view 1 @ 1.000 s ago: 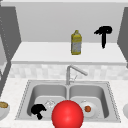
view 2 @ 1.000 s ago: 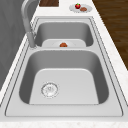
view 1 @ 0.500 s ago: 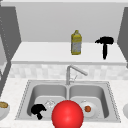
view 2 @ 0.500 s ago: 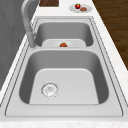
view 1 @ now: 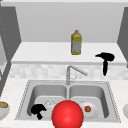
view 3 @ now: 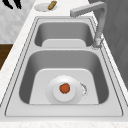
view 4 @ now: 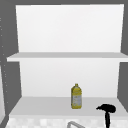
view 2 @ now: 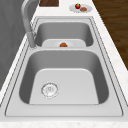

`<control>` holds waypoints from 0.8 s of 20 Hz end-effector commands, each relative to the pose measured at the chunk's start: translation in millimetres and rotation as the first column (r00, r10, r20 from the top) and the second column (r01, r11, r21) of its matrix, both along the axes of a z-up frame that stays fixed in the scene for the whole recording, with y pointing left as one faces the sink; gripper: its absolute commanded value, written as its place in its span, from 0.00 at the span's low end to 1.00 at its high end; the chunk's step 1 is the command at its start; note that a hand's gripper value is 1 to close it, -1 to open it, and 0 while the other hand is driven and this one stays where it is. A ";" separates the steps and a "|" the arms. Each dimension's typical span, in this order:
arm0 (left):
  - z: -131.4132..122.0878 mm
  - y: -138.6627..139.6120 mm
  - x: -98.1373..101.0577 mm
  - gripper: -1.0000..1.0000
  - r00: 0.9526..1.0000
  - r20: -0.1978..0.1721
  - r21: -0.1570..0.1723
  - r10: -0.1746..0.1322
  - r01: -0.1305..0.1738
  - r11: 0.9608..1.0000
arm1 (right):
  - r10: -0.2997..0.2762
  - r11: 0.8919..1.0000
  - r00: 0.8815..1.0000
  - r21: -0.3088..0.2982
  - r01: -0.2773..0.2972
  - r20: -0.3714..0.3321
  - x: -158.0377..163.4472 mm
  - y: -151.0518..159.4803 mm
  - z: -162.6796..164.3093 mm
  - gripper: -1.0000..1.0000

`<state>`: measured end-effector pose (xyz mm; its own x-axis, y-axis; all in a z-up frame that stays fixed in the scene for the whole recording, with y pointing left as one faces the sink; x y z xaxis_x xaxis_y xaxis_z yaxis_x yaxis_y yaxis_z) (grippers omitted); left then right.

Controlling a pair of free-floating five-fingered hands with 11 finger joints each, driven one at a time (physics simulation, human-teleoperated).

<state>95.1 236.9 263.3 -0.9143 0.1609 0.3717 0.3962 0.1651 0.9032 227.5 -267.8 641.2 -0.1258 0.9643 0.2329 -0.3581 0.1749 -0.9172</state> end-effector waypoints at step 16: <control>0.0 0.0 0.0 0.50 1.000 0.000 0.000 0.000 0.000 1.000 | -0.013 0.997 1.000 -0.082 0.014 0.007 -153.0 13.7 -153.4 0.00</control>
